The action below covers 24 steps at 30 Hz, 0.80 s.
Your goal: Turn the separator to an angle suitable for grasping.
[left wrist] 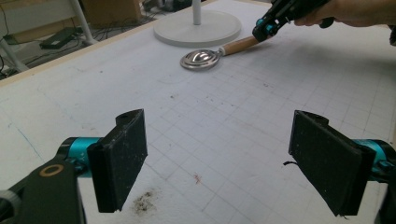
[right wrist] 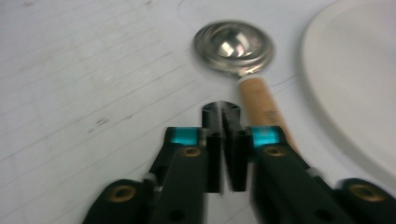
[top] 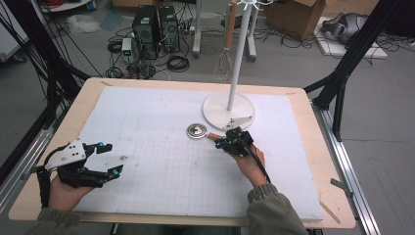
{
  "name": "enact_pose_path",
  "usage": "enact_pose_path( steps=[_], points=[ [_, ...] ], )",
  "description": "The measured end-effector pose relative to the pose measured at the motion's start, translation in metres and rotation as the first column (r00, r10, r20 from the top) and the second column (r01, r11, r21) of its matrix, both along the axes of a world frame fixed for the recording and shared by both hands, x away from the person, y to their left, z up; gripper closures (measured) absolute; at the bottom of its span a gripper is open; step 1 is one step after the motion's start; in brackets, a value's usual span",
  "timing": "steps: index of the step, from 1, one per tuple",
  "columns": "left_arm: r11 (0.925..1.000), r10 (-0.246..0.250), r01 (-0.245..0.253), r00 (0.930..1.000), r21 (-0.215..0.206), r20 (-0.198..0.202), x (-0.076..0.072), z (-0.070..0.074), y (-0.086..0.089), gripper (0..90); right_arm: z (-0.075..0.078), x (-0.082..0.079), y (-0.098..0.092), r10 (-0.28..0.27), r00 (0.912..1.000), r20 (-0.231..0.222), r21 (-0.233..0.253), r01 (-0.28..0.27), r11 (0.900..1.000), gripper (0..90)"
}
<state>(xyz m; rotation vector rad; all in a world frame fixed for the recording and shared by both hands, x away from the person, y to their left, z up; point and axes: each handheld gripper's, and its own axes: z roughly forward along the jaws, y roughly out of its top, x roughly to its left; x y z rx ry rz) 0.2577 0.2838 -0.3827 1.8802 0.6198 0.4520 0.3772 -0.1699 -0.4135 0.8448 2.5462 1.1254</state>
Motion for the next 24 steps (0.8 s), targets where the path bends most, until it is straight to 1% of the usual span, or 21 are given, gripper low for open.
enact_pose_path(
  steps=[1, 2, 3, 5, 6, 7, 10, 11, 13, 14, 15, 16, 17, 18, 20, 21, 22, 23, 24],
  points=[
    [1.0, -0.001, 0.001, 1.0, 0.001, 0.0, 0.0, -0.001, -0.001, 19.6, 0.0, 0.002, -0.001, -0.019, 0.9993, 0.033, 0.007, 0.019, 1.0, 61.7],
    [1.0, -0.003, 0.003, 1.0, 0.003, -0.002, 0.001, -0.001, -0.001, 19.7, 0.0, 0.007, -0.002, -0.029, 0.999, 0.034, 0.015, 0.028, 0.999, 63.7],
    [1.0, -0.005, 0.005, 1.0, 0.006, -0.002, 0.001, -0.001, -0.001, 19.7, -0.001, 0.009, -0.001, -0.021, 0.9995, 0.023, 0.019, 0.021, 1.0, 62.5],
    [1.0, -0.006, 0.006, 1.0, 0.007, -0.001, 0.001, -0.001, -0.001, 19.7, -0.006, 0.015, 0.002, -0.018, 0.9997, 0.019, -0.018, 0.018, 1.0, 60.0],
    [1.0, -0.006, 0.006, 1.0, 0.005, -0.001, 0.001, -0.001, -0.001, 19.7, -0.01, 0.017, 0.004, -0.015, 0.9998, 0.01, -0.039, 0.015, 0.999, 59.4],
    [1.0, -0.003, 0.003, 1.0, 0.003, -0.002, 0.0, -0.001, -0.001, 19.7, -0.014, 0.02, 0.004, -0.001, 1.0, 0.007, -0.043, 0.001, 0.999, 61.4],
    [1.0, -0.005, 0.005, 1.0, 0.004, -0.004, 0.001, -0.002, 0.0, 19.7, -0.012, 0.021, 0.007, -0.01, 0.9986, 0.052, -0.078, 0.014, 0.997, 59.4],
    [1.0, -0.005, 0.005, 1.0, 0.003, -0.004, 0.001, -0.002, 0.0, 19.7, -0.01, 0.02, 0.007, -0.01, 0.9965, 0.083, -0.083, 0.017, 0.996, 59.8],
    [1.0, -0.005, 0.005, 1.0, 0.001, -0.004, 0.001, -0.002, 0.0, 19.7, -0.008, 0.022, 0.003, -0.019, 0.9943, 0.105, -0.073, 0.027, 0.997, 60.4],
    [1.0, -0.007, 0.007, 1.0, 0.002, -0.004, 0.001, -0.002, 0.0, 19.7, -0.008, 0.024, 0.002, -0.023, 0.9946, 0.101, -0.09, 0.033, 0.995, 59.0],
    [1.0, -0.008, 0.008, 1.0, 0.003, -0.003, 0.001, -0.002, 0.0, 19.7, -0.009, 0.028, 0.001, -0.019, 0.9951, 0.097, -0.122, 0.031, 0.992, 57.0],
    [1.0, -0.007, 0.007, 1.0, 0.005, -0.003, 0.001, -0.002, 0.0, 19.7, -0.01, 0.032, 0.001, -0.016, 0.9959, 0.09, -0.137, 0.028, 0.99, 53.7],
    [1.0, -0.007, 0.007, 1.0, 0.006, -0.003, 0.001, -0.002, 0.0, 19.7, -0.011, 0.035, 0.001, -0.019, 0.9959, 0.088, -0.136, 0.031, 0.99, 54.0],
    [0.9999, -0.007, 0.007, 1.0, 0.008, -0.003, 0.001, -0.002, 0.0, 19.7, -0.013, 0.038, 0.002, -0.011, 0.9971, 0.076, -0.135, 0.021, 0.991, 54.7],
    [1.0, -0.008, 0.008, 1.0, 0.003, -0.006, 0.001, -0.002, 0.0, 19.7, -0.017, 0.041, 0.004, 0.014, 0.9973, 0.072, -0.176, -0.001, 0.984, 55.2],
    [1.0, -0.007, 0.007, 1.0, 0.003, -0.007, 0.001, -0.002, 0.0, 19.7, -0.021, 0.041, 0.005, 0.026, 0.9978, 0.062, -0.203, -0.013, 0.979, 55.8],
    [1.0, -0.007, 0.007, 1.0, 0.001, -0.006, 0.001, -0.002, 0.0, 19.6, -0.021, 0.041, 0.005, 0.023, 0.9984, 0.051, -0.193, -0.013, 0.981, 58.7],
    [1.0, -0.007, 0.007, 1.0, 0.002, -0.006, 0.001, -0.002, 0.0, 19.7, -0.021, 0.042, 0.004, 0.034, 0.9988, 0.037, -0.183, -0.026, 0.983, 63.2],
    [1.0, -0.007, 0.007, 1.0, 0.002, -0.006, 0.001, -0.002, 0.0, 19.7, -0.02, 0.041, 0.004, 0.048, 0.9985, 0.025, -0.18, -0.043, 0.983, 65.4]
  ],
)
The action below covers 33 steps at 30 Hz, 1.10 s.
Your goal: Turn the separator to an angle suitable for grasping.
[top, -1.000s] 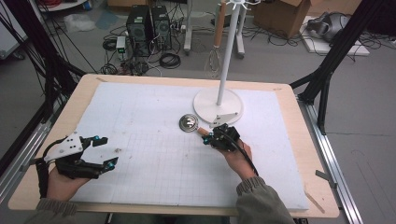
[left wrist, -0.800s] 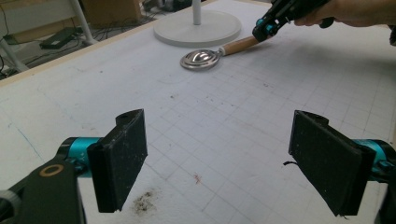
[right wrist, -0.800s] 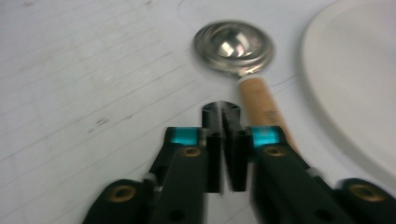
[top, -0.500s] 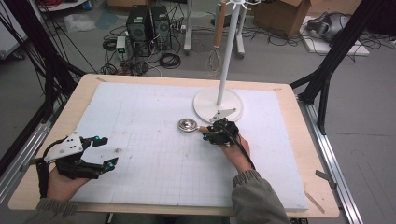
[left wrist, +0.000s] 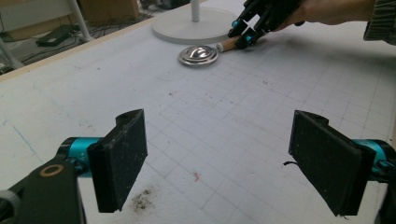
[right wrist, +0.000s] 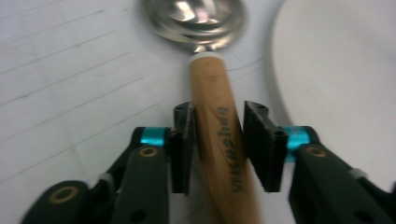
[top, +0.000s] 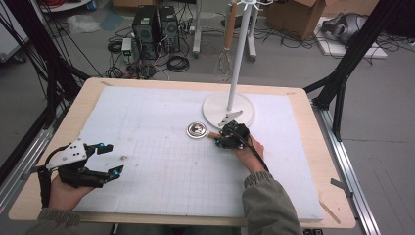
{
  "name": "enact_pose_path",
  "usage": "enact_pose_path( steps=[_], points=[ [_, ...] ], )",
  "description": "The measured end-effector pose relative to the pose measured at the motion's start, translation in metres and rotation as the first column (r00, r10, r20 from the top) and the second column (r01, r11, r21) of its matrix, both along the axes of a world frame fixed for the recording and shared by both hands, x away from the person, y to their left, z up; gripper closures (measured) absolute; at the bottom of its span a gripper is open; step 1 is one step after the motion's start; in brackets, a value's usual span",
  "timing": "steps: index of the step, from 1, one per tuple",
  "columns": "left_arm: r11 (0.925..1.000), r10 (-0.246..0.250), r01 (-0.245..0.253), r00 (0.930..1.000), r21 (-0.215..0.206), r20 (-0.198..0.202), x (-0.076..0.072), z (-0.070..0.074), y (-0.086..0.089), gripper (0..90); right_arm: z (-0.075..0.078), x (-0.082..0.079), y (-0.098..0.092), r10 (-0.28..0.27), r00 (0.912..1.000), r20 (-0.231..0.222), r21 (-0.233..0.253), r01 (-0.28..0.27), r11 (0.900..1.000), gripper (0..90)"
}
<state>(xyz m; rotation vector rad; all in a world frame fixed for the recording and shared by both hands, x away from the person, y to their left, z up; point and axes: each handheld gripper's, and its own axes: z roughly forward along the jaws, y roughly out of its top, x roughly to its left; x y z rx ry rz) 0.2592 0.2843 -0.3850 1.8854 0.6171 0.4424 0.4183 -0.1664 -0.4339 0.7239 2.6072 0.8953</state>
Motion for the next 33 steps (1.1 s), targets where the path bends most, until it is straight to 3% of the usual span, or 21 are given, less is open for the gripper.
enact_pose_path(
  steps=[3, 8, 11, 12, 15, 23, 33],
  points=[
    [1.0, -0.001, 0.001, 1.0, 0.0, 0.0, 0.0, 0.0, 0.0, 19.7, -0.001, 0.0, -0.001, 0.015, 0.9997, -0.017, 0.016, -0.014, 1.0, 66.0],
    [1.0, -0.003, 0.003, 1.0, -0.001, 0.0, 0.0, 0.0, -0.002, 19.7, -0.004, 0.003, -0.007, -0.018, 0.9973, -0.072, 0.078, 0.023, 0.997, 67.6],
    [1.0, -0.001, 0.001, 1.0, 0.001, 0.001, 0.0, 0.0, -0.001, 19.6, -0.002, 0.002, -0.008, -0.035, 0.9967, -0.074, 0.097, 0.042, 0.994, 70.3],
    [1.0, -0.001, 0.001, 1.0, 0.001, 0.0, 0.0, 0.0, -0.001, 19.7, 0.001, 0.003, -0.01, -0.037, 0.9962, -0.079, 0.132, 0.047, 0.99, 70.4],
    [1.0, -0.001, 0.001, 1.0, 0.0, 0.002, 0.0, 0.0, -0.001, 19.6, 0.002, -0.001, -0.009, -0.03, 0.9959, -0.086, 0.106, 0.039, 0.994, 70.4],
    [1.0, 0.001, -0.001, 1.0, -0.003, 0.004, 0.0, 0.001, 0.0, 19.7, 0.001, 0.0, -0.007, -0.014, 0.9949, -0.1, 0.131, 0.027, 0.991, 70.3],
    [1.0, -0.001, 0.001, 1.0, -0.003, 0.005, -0.001, 0.002, -0.001, 19.7, 0.01, -0.007, -0.001, 0.018, 0.9971, -0.074, 0.165, -0.005, 0.986, 70.4]
  ],
)
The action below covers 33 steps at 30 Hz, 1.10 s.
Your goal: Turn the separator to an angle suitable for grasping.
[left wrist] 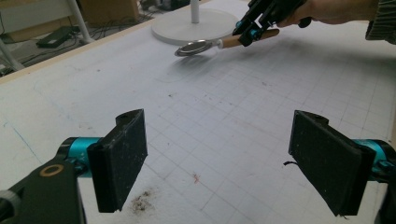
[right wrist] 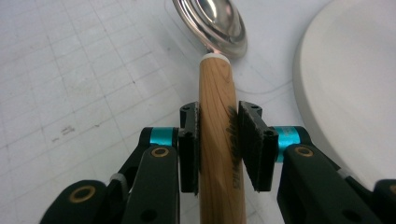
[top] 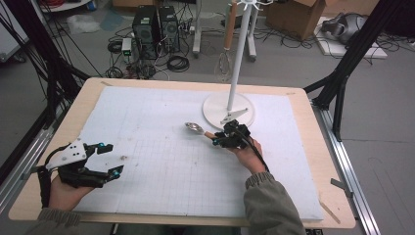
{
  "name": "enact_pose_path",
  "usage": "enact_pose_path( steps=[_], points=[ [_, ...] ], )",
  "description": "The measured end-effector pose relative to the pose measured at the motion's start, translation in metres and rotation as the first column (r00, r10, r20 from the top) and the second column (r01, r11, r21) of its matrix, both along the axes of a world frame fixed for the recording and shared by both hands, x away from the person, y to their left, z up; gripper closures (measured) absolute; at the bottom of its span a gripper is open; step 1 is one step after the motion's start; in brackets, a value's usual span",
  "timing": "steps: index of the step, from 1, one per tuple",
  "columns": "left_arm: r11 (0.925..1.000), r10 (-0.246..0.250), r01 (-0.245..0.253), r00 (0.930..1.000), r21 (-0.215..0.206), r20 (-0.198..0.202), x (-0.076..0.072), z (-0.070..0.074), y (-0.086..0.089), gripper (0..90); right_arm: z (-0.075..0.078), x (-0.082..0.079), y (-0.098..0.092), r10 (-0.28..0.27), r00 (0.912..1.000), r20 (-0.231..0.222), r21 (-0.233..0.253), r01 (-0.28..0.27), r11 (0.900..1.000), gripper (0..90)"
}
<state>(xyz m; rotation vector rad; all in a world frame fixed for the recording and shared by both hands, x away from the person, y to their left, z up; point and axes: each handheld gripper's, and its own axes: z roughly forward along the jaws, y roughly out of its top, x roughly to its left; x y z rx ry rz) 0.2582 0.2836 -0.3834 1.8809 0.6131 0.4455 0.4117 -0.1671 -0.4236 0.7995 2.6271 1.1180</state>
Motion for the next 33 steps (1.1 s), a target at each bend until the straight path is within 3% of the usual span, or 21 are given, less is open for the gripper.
enact_pose_path(
  steps=[9, 16, 17, 23, 24, 27, 29, 33],
  points=[
    [1.0, 0.001, -0.001, 1.0, -0.001, 0.001, 0.0, 0.0, 0.0, 19.7, 0.01, -0.006, 0.0, 0.005, 0.9999, 0.009, 0.052, -0.006, 0.999, 70.4],
    [1.0, 0.0, 0.0, 1.0, -0.003, 0.001, 0.0, 0.001, 0.0, 19.7, 0.01, -0.006, 0.001, 0.002, 1.0, 0.008, 0.058, -0.002, 0.998, 70.5],
    [1.0, 0.0, 0.0, 1.0, -0.003, 0.001, 0.0, 0.0, 0.0, 19.8, 0.009, -0.006, 0.001, 0.005, 0.9999, 0.012, 0.053, -0.006, 0.999, 70.4],
    [1.0, -0.005, 0.005, 1.0, -0.001, 0.001, 0.0, 0.0, 0.0, 19.8, -0.007, -0.008, 0.01, 0.016, 0.9998, -0.008, -0.091, -0.016, 0.996, 70.0],
    [1.0, -0.002, 0.002, 1.0, -0.001, 0.0, 0.0, 0.0, 0.0, 19.8, -0.008, -0.007, 0.011, 0.023, 0.9997, 0.0, -0.089, -0.023, 0.996, 69.9],
    [1.0, -0.003, 0.003, 1.0, -0.002, 0.0, 0.0, 0.0, -0.001, 19.7, -0.009, -0.005, 0.01, 0.009, 0.9993, -0.036, -0.074, -0.012, 0.997, 69.1],
    [1.0, -0.004, 0.004, 1.0, 0.0, 0.0, 0.0, 0.0, -0.001, 19.8, -0.011, -0.005, 0.015, 0.021, 0.9996, -0.017, -0.107, -0.023, 0.994, 66.6],
    [1.0, -0.004, 0.004, 1.0, -0.001, -0.001, 0.0, 0.0, -0.001, 19.8, -0.012, -0.003, 0.022, 0.021, 0.9997, -0.008, -0.105, -0.022, 0.994, 63.7]
  ],
)
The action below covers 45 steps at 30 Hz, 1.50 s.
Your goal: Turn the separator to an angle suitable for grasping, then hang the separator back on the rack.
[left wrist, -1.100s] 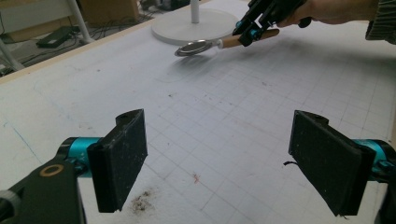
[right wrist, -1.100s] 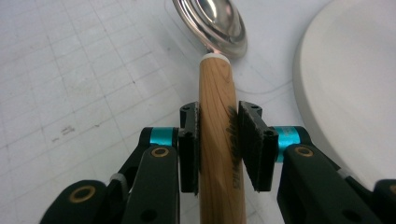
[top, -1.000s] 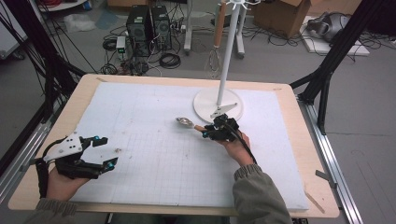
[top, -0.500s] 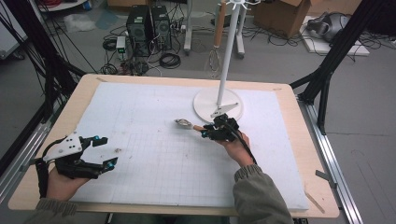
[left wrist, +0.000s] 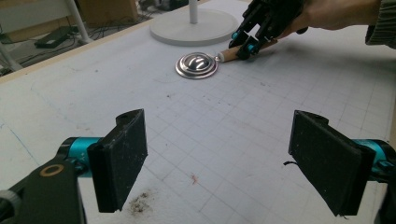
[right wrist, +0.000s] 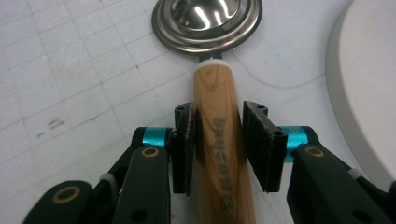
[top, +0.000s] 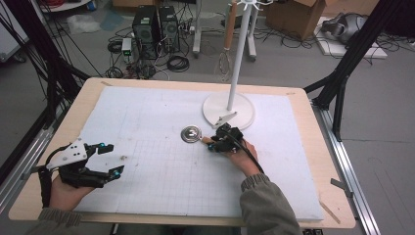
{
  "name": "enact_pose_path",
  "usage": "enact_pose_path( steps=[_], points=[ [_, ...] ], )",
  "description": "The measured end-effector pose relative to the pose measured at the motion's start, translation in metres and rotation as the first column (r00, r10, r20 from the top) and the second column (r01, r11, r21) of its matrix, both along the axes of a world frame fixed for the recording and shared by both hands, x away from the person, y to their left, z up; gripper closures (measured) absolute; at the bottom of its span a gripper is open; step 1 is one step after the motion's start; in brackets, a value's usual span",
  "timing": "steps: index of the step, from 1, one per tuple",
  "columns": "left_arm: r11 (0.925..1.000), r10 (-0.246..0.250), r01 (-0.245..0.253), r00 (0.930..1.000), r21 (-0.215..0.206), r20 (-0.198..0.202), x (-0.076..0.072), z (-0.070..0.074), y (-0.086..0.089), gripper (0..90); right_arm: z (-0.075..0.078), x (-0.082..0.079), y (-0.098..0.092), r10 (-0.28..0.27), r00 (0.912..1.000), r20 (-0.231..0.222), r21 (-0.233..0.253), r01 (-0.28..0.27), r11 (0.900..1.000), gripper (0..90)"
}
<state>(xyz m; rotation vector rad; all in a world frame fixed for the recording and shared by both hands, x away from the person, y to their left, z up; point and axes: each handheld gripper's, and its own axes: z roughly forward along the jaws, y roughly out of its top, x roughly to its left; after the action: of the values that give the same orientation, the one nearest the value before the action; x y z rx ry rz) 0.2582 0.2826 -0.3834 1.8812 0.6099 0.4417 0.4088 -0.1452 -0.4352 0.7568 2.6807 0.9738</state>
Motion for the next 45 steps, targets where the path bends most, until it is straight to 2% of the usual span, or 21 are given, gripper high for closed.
enact_pose_path(
  steps=[3, 6, 9, 10, 14, 15, 17, 26, 35, 45],
  points=[
    [1.0, -0.001, 0.001, 1.0, -0.003, 0.0, 0.0, 0.0, 0.0, 19.8, 0.0, 0.002, 0.002, 0.007, 1.0, -0.005, -0.003, -0.007, 1.0, 65.1],
    [1.0, -0.003, 0.003, 1.0, 0.006, 0.002, 0.0, 0.0, 0.0, 19.8, 0.0, 0.003, 0.001, -0.014, 0.9995, -0.028, 0.022, 0.015, 1.0, 67.6],
    [1.0, 0.0, 0.0, 1.0, -0.002, 0.003, 0.0, 0.001, 0.001, 19.8, 0.0, 0.003, 0.001, -0.003, 0.9998, -0.02, 0.026, 0.004, 1.0, 67.7],
    [1.0, 0.003, -0.003, 1.0, -0.002, 0.003, 0.0, 0.001, 0.002, 19.8, 0.0, 0.002, 0.001, -0.006, 0.9994, -0.033, 0.034, 0.007, 0.999, 67.7],
    [1.0, 0.002, -0.002, 1.0, -0.002, 0.005, 0.0, 0.001, 0.002, 19.8, 0.007, -0.001, 0.001, -0.007, 1.0, 0.001, 0.051, 0.007, 0.999, 67.7],
    [1.0, 0.002, -0.002, 1.0, -0.001, 0.005, 0.0, 0.001, 0.002, 19.8, 0.009, -0.002, 0.0, -0.001, 1.0, -0.001, 0.065, 0.001, 0.998, 67.7],
    [1.0, 0.002, -0.002, 1.0, -0.002, 0.004, 0.0, 0.001, 0.002, 19.8, 0.011, -0.004, 0.0, -0.006, 1.0, 0.001, 0.061, 0.005, 0.998, 67.7],
    [1.0, 0.003, -0.003, 1.0, -0.001, 0.001, 0.0, 0.001, 0.001, 19.8, 0.024, -0.015, -0.001, 0.035, 0.9993, 0.01, 0.084, -0.035, 0.996, 67.6],
    [1.0, -0.003, 0.003, 1.0, 0.005, 0.006, -0.002, 0.002, 0.001, 19.7, 0.028, -0.022, 0.002, 0.058, 0.9983, 0.006, 0.107, -0.058, 0.993, 67.6],
    [0.9993, -0.035, 0.035, 0.9994, 0.012, 0.003, -0.002, 0.002, -0.007, 20.1, 0.035, -0.038, 0.011, 0.13, 0.9914, 0.018, 0.122, -0.131, 0.984, 67.5]
  ],
)
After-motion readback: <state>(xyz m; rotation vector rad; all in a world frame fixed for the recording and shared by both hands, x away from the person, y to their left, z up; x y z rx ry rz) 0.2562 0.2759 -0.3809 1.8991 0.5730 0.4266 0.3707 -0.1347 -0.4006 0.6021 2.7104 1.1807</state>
